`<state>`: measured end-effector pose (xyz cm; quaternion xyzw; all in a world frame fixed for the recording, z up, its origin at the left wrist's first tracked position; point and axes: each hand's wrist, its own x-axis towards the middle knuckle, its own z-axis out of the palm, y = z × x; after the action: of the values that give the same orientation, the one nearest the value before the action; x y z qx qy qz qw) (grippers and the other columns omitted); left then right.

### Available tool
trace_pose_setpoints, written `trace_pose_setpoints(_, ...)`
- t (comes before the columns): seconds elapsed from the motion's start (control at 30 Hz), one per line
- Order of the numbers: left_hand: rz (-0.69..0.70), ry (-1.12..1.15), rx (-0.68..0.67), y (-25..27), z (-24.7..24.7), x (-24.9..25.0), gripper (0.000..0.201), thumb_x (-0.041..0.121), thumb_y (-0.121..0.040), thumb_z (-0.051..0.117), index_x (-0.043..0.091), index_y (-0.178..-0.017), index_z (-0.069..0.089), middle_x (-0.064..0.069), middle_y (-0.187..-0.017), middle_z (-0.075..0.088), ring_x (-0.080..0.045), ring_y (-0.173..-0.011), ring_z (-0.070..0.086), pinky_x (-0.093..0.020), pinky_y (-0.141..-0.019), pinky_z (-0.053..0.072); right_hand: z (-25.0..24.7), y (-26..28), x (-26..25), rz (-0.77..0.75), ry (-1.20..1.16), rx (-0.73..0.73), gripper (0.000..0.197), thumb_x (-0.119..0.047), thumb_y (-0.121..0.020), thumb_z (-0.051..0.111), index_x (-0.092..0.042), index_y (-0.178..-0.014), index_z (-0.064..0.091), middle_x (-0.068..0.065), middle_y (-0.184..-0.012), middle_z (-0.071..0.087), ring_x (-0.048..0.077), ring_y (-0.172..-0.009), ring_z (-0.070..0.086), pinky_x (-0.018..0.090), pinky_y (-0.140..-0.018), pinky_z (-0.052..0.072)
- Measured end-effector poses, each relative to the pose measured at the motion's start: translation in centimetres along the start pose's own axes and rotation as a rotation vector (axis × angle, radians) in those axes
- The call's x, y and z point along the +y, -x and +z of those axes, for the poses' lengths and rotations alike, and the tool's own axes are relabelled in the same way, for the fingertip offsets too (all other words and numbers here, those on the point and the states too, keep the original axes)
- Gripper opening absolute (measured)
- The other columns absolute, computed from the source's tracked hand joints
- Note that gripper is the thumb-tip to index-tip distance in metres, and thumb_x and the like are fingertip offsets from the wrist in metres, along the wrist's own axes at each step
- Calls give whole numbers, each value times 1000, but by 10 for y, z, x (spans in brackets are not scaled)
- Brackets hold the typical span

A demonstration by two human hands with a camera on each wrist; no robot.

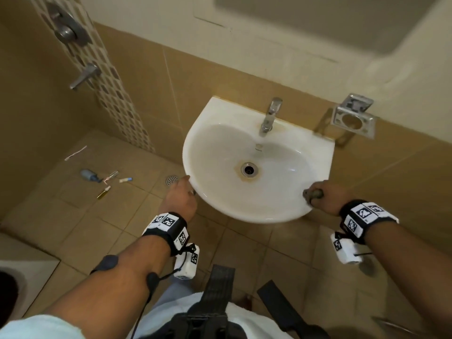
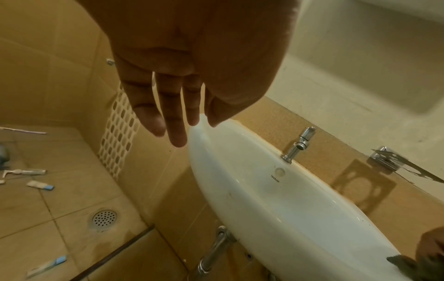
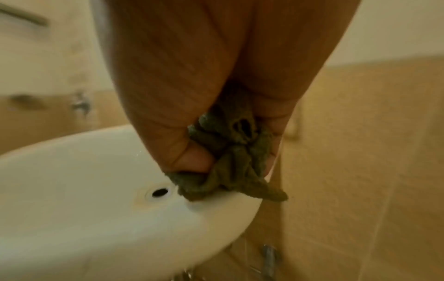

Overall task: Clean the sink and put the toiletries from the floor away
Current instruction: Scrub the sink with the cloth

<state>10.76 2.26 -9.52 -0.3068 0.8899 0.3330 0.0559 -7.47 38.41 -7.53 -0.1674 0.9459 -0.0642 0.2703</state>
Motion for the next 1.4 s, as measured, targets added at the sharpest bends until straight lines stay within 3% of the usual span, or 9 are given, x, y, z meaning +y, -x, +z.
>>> trace_pose_setpoints(0.17,79,-15,-6,-21,-17,-8,48,9,-94,44,16,-142,44,-14,-139,52,-33,-125,53,-42,-101,45,8,-30,-23,186,-394,121,12,-20,-79,64,-25,-89,68,5,-84,72,32,-81,69,39,-76,57)
trace_pose_setpoints(0.37,136,-37,-8,-61,-48,-31,47,11,-95,48,15,-142,46,-16,-139,50,-36,-119,56,-44,-98,47,35,-79,-116,296,-622,23,16,-12,-80,65,-19,-92,72,8,-86,75,26,-76,72,39,-77,62)
trace_pose_setpoints(0.47,162,-33,3,-79,-67,-51,49,10,-95,51,15,-144,48,-14,-140,51,-34,-121,55,-40,-99,45,44,-108,-163,268,-503,18,16,-17,-86,63,-20,-100,70,5,-94,68,22,-79,67,23,-67,53)
trace_pose_setpoints(0.7,119,1,-44,-116,-100,-105,49,12,-96,51,26,-143,47,-6,-141,53,-33,-104,65,-40,-95,50,65,-159,-236,238,-195,-5,38,-26,-102,39,-6,-122,64,15,-129,63,31,-126,56,35,-111,37)
trace_pose_setpoints(0.77,92,11,-69,-125,-102,-109,48,10,-97,48,24,-144,47,-6,-143,52,-32,-109,64,-34,-96,46,66,-159,-246,194,-116,-74,35,-24,-100,41,-8,-121,64,14,-130,64,31,-123,57,32,-103,41)
trace_pose_setpoints(0.87,96,43,-105,-141,-98,-99,47,7,-99,44,20,-144,48,-9,-140,55,-30,-119,59,-27,-98,41,70,-139,-260,97,-119,-159,30,-16,-93,47,-9,-111,70,11,-116,69,33,-107,63,29,-83,48)
trace_pose_setpoints(1.03,225,87,-124,-154,-81,-46,43,8,-99,45,18,-141,52,-8,-139,57,-26,-128,52,-31,-107,40,76,-87,-275,-54,-337,-80,21,-18,-87,56,-27,-99,70,0,-109,71,24,-101,63,26,-84,45)
trace_pose_setpoints(1.23,405,141,-206,-157,-67,11,43,12,-99,46,20,-142,50,0,-143,53,-19,-126,54,-30,-110,41,67,-17,-244,-197,-307,-83,25,-22,-86,70,-17,-110,73,4,-111,69,20,-100,63,30,-89,51)
trace_pose_setpoints(1.4,571,191,-320,-143,-50,46,40,13,-98,48,27,-136,53,9,-125,64,-15,-101,63,-31,-98,50,45,43,-188,-3,-397,-151,37,-17,-81,70,-25,-117,66,-9,-111,66,7,-99,60,10,-83,44)
